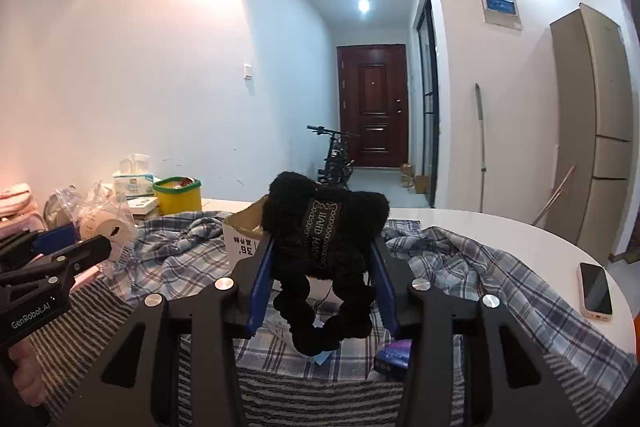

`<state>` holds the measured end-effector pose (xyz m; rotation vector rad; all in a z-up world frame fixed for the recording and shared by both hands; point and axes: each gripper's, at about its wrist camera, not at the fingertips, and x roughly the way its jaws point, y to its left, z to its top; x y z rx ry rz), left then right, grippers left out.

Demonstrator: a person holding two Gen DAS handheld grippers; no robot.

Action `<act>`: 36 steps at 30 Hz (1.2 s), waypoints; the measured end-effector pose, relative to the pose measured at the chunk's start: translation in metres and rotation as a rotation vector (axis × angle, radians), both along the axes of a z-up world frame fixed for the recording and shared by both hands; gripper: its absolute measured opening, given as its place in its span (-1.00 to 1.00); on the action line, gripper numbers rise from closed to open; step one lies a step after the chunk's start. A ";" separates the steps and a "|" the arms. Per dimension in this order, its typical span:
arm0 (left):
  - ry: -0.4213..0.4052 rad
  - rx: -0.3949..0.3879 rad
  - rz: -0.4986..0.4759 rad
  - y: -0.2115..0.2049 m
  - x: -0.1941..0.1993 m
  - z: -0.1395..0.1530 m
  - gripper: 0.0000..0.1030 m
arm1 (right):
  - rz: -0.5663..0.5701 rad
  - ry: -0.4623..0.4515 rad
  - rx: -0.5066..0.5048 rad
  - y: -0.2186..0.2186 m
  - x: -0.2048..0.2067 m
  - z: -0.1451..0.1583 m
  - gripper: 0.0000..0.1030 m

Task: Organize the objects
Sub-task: 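Carry the ZEESEA sponge and black fabric item up over the cardboard box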

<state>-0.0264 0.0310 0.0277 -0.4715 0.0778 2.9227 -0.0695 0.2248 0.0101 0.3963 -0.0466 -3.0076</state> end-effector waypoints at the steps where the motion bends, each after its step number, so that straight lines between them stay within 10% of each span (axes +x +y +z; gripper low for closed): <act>1: 0.020 0.002 -0.013 0.001 0.002 0.008 -0.04 | 0.022 -0.006 -0.012 0.005 -0.002 0.006 -0.15; 8: 0.156 -0.076 -0.020 0.022 0.005 0.062 -0.04 | 0.093 0.115 -0.037 0.026 0.007 0.079 -0.15; 22: 0.432 0.077 -0.098 0.052 -0.009 0.203 -0.04 | 0.068 0.425 0.001 0.007 0.004 0.192 -0.16; 36: 0.367 0.132 -0.093 0.034 -0.057 0.171 -0.04 | 0.051 0.431 -0.064 0.008 -0.029 0.179 -0.16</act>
